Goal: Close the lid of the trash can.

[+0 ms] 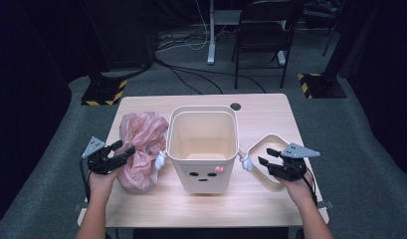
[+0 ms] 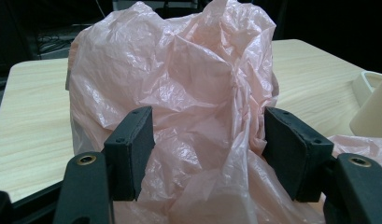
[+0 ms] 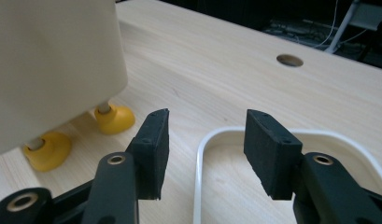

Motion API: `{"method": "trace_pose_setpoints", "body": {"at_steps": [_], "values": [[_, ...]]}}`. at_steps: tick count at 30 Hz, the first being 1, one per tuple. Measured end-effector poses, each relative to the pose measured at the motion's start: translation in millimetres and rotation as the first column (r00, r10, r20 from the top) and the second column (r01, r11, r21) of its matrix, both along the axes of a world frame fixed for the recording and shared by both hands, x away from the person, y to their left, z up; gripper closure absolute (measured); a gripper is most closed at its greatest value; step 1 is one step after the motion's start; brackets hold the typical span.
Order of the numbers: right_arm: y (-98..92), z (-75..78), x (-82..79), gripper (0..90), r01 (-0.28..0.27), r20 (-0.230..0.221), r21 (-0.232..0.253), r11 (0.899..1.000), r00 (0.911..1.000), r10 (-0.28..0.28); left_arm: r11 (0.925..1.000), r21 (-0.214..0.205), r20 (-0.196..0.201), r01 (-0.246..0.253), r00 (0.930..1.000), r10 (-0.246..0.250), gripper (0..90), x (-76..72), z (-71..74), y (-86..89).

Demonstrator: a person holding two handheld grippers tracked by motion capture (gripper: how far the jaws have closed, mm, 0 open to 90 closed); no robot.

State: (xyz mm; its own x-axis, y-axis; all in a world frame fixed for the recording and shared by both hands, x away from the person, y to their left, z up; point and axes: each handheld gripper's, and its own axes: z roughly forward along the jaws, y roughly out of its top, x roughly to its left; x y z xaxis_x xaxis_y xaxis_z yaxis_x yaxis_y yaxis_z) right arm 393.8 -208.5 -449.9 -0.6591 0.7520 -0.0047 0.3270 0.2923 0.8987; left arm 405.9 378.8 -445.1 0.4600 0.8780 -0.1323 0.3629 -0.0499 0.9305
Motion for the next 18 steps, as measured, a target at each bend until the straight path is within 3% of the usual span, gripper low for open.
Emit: {"method": "trace_pose_setpoints", "body": {"at_steps": [10,18], "values": [[1.8,-14.9,2.7,47.9,-0.019,-0.020,-0.025,1.000,0.9996,0.018,0.9999,0.011,-0.004,0.009,1.0000,-0.009,35.0,0.2,-1.4,-2.7],[-1.1,-25.6,4.8,46.6,0.005,-0.028,-0.029,1.000,0.9996,-0.006,0.9999,0.010,-0.007,0.011,0.9999,-0.011,35.0,0.5,-2.2,-3.5]]}}
